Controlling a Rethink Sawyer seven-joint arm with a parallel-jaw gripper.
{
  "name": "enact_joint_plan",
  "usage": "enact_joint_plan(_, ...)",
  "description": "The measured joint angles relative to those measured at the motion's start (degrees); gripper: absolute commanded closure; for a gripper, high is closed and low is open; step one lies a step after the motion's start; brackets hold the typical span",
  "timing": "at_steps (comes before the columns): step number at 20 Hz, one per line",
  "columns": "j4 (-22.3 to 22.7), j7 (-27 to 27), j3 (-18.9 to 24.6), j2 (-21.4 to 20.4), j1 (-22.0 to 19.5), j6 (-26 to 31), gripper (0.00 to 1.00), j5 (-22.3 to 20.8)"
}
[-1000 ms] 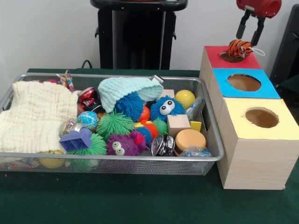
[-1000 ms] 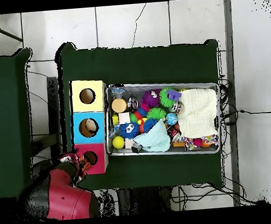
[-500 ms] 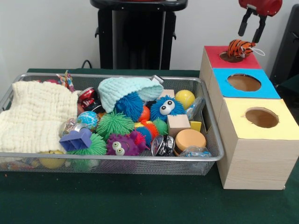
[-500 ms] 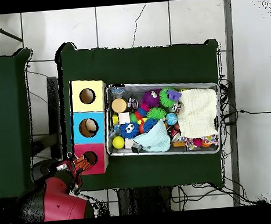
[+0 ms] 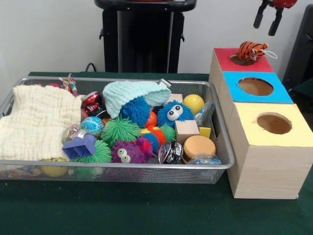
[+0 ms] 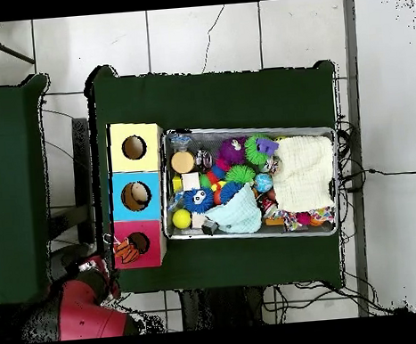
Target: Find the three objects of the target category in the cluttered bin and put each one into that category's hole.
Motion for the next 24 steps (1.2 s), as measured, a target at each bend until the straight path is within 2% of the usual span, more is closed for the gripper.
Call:
enact_joint_plan(3,-1.2,0.0,-1.3,-0.5,0.0,4.3,0.0,0.0)
enact_joint_plan(7,-2.2,0.0,-2.1,-0.7,-0.1,6.4,0.0,0.0)
enact_joint_plan(19,-2.8,0.0,-2.4,-0.4,-0.6,6.2,0.0,0.0)
enact_joint_plan(24,-2.3,0.0,-2.0,0.7,-0.6,2.8,0.0,0.8)
